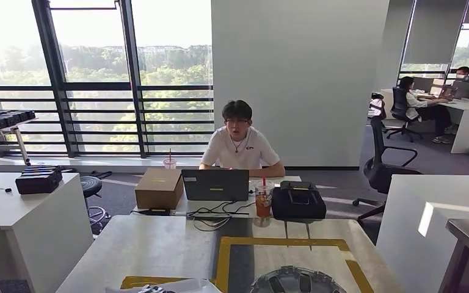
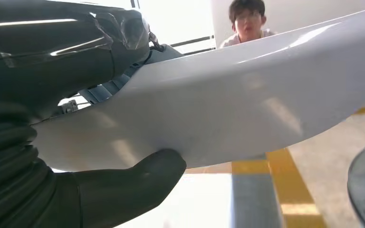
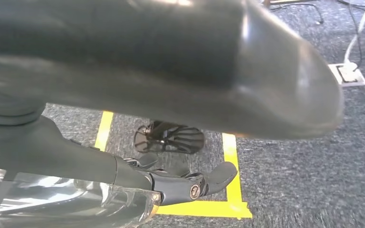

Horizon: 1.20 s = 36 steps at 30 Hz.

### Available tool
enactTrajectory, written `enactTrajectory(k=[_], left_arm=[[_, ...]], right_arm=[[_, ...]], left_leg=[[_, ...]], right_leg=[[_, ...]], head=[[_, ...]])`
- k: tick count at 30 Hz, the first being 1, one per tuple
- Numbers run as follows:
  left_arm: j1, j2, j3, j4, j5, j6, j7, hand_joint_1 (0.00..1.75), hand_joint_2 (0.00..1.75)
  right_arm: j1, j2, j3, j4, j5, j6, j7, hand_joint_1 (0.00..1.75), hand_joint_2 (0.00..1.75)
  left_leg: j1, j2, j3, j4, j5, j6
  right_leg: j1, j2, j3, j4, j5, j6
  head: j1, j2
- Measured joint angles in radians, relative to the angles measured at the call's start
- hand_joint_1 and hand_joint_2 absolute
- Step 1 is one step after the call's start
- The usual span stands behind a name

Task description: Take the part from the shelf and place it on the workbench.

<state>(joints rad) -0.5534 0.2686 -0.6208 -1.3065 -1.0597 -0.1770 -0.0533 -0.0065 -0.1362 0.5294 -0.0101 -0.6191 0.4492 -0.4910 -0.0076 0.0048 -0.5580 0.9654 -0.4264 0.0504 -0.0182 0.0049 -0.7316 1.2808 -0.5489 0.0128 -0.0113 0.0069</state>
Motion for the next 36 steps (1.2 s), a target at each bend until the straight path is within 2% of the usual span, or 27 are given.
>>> enactTrajectory(k=[1,2,3,4,5,6,8,10,11,12,14,15,16,17,18,20,21,22,24,26,28,30,31,32,34,35,36], left_arm=[[0.011,-0.007,0.000,0.017,-0.009,0.000,0.000,1.75,1.75],[0.020,-0.014,0.000,0.034,-0.016,0.000,0.000,1.75,1.75],[0.028,-0.021,0.000,0.049,-0.020,0.000,0.000,1.75,1.75],[0.035,-0.027,0.000,0.062,-0.023,0.000,0.000,1.75,1.75],[0.041,-0.033,0.001,0.074,-0.024,0.000,0.000,1.75,1.75],[0.049,-0.037,0.001,0.085,-0.022,0.000,-0.001,1.75,1.75],[0.065,-0.044,0.005,0.105,-0.016,0.000,-0.007,1.75,1.75],[0.083,-0.050,0.014,0.121,-0.008,0.002,-0.018,0.87,0.87],[0.091,-0.053,0.020,0.127,-0.003,0.003,-0.023,0.44,0.44],[0.099,-0.054,0.026,0.133,0.001,0.005,-0.028,0.00,0.00],[0.118,-0.055,0.038,0.145,0.008,0.011,-0.037,0.00,0.00],[0.128,-0.055,0.043,0.150,0.010,0.014,-0.041,0.00,0.00],[0.137,-0.056,0.047,0.154,0.009,0.018,-0.045,0.00,0.00],[0.143,-0.056,0.051,0.156,0.007,0.023,-0.048,0.00,0.00],[0.147,-0.057,0.056,0.157,0.003,0.031,-0.050,0.00,0.00],[0.151,-0.058,0.071,0.156,-0.003,0.052,-0.055,0.00,0.87],[0.153,-0.059,0.079,0.155,-0.004,0.064,-0.056,0.00,1.31],[0.157,-0.060,0.088,0.152,-0.004,0.076,-0.056,0.00,1.75],[0.170,-0.063,0.108,0.140,-0.005,0.096,-0.052,0.00,1.75],[0.182,-0.071,0.132,0.124,-0.009,0.111,-0.043,0.00,0.87],[0.195,-0.083,0.161,0.105,-0.008,0.124,-0.034,0.00,0.00],[0.218,-0.098,0.200,0.084,0.029,0.137,-0.043,0.00,0.00],[0.232,-0.108,0.222,0.070,0.068,0.141,-0.057,0.00,0.00],[0.248,-0.120,0.249,0.050,0.126,0.141,-0.080,0.00,0.00],[0.277,-0.148,0.311,-0.005,0.275,0.127,-0.136,0.00,0.00],[0.291,-0.164,0.345,-0.041,0.362,0.112,-0.165,0.00,0.00],[0.304,-0.179,0.375,-0.078,0.442,0.095,-0.189,0.00,0.00]], right_arm=[[0.000,0.000,0.003,0.000,0.000,0.000,0.000,0.00,0.00],[-0.001,-0.001,0.006,0.000,-0.001,0.000,0.000,0.00,0.00],[-0.001,-0.002,0.009,0.000,-0.001,0.000,0.000,0.00,0.00],[-0.002,-0.002,0.012,0.000,-0.001,0.000,0.000,0.00,0.00],[-0.003,-0.003,0.016,0.000,-0.001,0.000,0.000,0.00,0.00],[-0.005,-0.003,0.019,0.000,-0.001,0.000,0.000,0.00,0.00],[-0.007,-0.003,0.026,0.000,-0.001,0.002,0.001,0.00,0.00],[-0.009,-0.002,0.033,0.000,-0.001,0.002,0.002,0.00,0.00],[-0.010,-0.001,0.037,0.000,-0.002,0.002,0.003,0.00,0.00],[-0.011,-0.001,0.040,0.000,-0.003,0.002,0.003,0.00,0.00],[-0.012,-0.002,0.046,0.000,-0.005,0.002,0.006,0.00,0.00],[-0.012,-0.001,0.049,0.001,-0.006,0.002,0.006,0.00,0.00],[-0.012,-0.001,0.051,0.001,-0.008,0.002,0.007,0.00,0.00],[-0.012,-0.001,0.052,0.001,-0.009,0.002,0.007,0.00,0.00],[-0.013,-0.001,0.053,0.001,-0.011,0.002,0.007,0.00,0.00],[-0.016,0.000,0.057,0.001,-0.015,0.003,0.007,0.00,0.00],[-0.017,0.000,0.060,0.001,-0.017,0.003,0.007,0.00,0.00],[-0.018,0.001,0.062,0.001,-0.018,0.003,0.007,0.00,0.00],[-0.018,0.002,0.066,0.001,-0.021,0.003,0.006,0.00,0.00],[-0.018,0.004,0.069,0.001,-0.025,0.003,0.005,0.00,0.00],[-0.018,0.005,0.071,0.001,-0.029,0.003,0.004,0.00,0.00],[-0.018,0.006,0.074,0.001,-0.033,0.003,0.004,0.00,0.00],[-0.017,0.007,0.075,0.001,-0.036,0.003,0.004,0.00,0.00],[-0.017,0.008,0.076,0.001,-0.040,0.002,0.005,0.00,0.00],[-0.017,0.008,0.077,0.001,-0.050,0.000,0.007,0.00,0.00],[-0.017,0.008,0.077,0.001,-0.056,-0.001,0.008,0.00,0.00],[-0.016,0.008,0.077,0.001,-0.061,-0.002,0.009,0.00,0.00]], left_leg=[[0.000,-0.001,0.000,0.001,-0.001,-0.001],[0.001,-0.002,0.000,0.002,-0.002,-0.003],[0.001,-0.003,0.000,0.006,-0.005,-0.006],[0.000,-0.005,-0.002,0.012,-0.009,-0.010],[-0.002,-0.006,-0.004,0.018,-0.014,-0.015],[-0.005,-0.006,-0.006,0.023,-0.018,-0.020],[-0.006,-0.006,-0.007,0.027,-0.022,-0.026],[-0.002,-0.005,-0.014,0.041,-0.034,-0.035],[0.001,-0.005,-0.028,0.070,-0.053,-0.041],[0.004,-0.006,-0.053,0.122,-0.081,-0.047],[0.010,-0.006,-0.120,0.261,-0.141,-0.056],[0.013,-0.006,-0.147,0.311,-0.155,-0.058],[0.014,-0.005,-0.157,0.325,-0.150,-0.058],[0.015,-0.005,-0.146,0.298,-0.126,-0.057],[0.016,-0.005,-0.116,0.234,-0.091,-0.054],[0.013,-0.005,-0.046,0.093,-0.037,-0.044],[0.010,-0.005,-0.025,0.052,-0.027,-0.040],[0.007,-0.004,-0.018,0.036,-0.027,-0.037],[0.006,-0.005,-0.015,0.030,-0.024,-0.028],[0.009,-0.004,-0.007,0.018,-0.014,-0.014],[0.008,-0.003,-0.004,0.012,-0.007,-0.005],[0.005,-0.004,-0.006,0.012,-0.007,-0.003],[0.003,-0.004,-0.006,0.013,-0.007,-0.003],[0.003,-0.004,-0.006,0.014,-0.008,-0.004],[0.002,-0.006,-0.006,0.019,-0.011,-0.008],[-0.001,-0.006,-0.008,0.024,-0.015,-0.012],[-0.003,-0.007,-0.009,0.028,-0.019,-0.016]], right_leg=[[-0.001,0.000,-0.004,0.002,0.007,0.007],[-0.002,-0.001,0.013,-0.040,0.029,0.016],[-0.004,-0.002,0.047,-0.112,0.060,0.025],[-0.006,-0.003,0.083,-0.186,0.086,0.030],[-0.006,-0.003,0.111,-0.242,0.105,0.028],[-0.006,-0.003,0.127,-0.273,0.114,0.022],[-0.004,-0.001,0.132,-0.281,0.118,0.007],[-0.008,-0.001,0.134,-0.282,0.118,-0.004],[-0.011,-0.001,0.136,-0.283,0.118,-0.009],[-0.013,0.000,0.137,-0.284,0.118,-0.013],[-0.011,0.000,0.138,-0.284,0.116,-0.016],[-0.011,0.000,0.138,-0.283,0.116,-0.017],[-0.010,0.000,0.138,-0.283,0.115,-0.017],[-0.010,0.000,0.139,-0.283,0.115,-0.016],[-0.009,0.000,0.141,-0.283,0.115,-0.016],[-0.006,0.001,0.143,-0.283,0.115,-0.014],[-0.004,0.001,0.143,-0.283,0.115,-0.011],[-0.003,0.000,0.142,-0.284,0.115,-0.007],[-0.004,0.000,0.141,-0.285,0.116,0.004],[-0.005,-0.002,0.126,-0.256,0.099,0.009],[-0.005,-0.003,0.075,-0.148,0.047,0.003],[-0.005,-0.003,0.013,-0.016,-0.001,0.002],[-0.006,-0.003,-0.001,0.011,-0.006,0.006],[-0.006,-0.003,0.007,-0.006,0.006,0.013],[-0.007,-0.004,0.074,-0.141,0.059,0.026],[-0.006,-0.004,0.109,-0.210,0.082,0.025],[-0.005,-0.004,0.133,-0.256,0.096,0.021]], head=[[0.001,0.000],[0.002,0.000],[0.002,0.000],[0.004,0.000],[0.004,0.000],[0.004,0.000],[0.002,0.000],[0.000,0.000],[-0.001,0.000],[-0.002,0.000],[-0.004,0.000],[-0.004,0.000],[-0.005,0.000],[-0.005,0.000],[-0.006,0.000],[-0.006,0.000],[-0.005,0.000],[-0.005,0.000],[-0.005,0.000],[-0.004,0.000],[-0.001,0.000],[0.002,0.000],[0.002,0.000],[0.003,0.000],[0.004,0.000],[0.005,0.000],[0.004,0.000]])
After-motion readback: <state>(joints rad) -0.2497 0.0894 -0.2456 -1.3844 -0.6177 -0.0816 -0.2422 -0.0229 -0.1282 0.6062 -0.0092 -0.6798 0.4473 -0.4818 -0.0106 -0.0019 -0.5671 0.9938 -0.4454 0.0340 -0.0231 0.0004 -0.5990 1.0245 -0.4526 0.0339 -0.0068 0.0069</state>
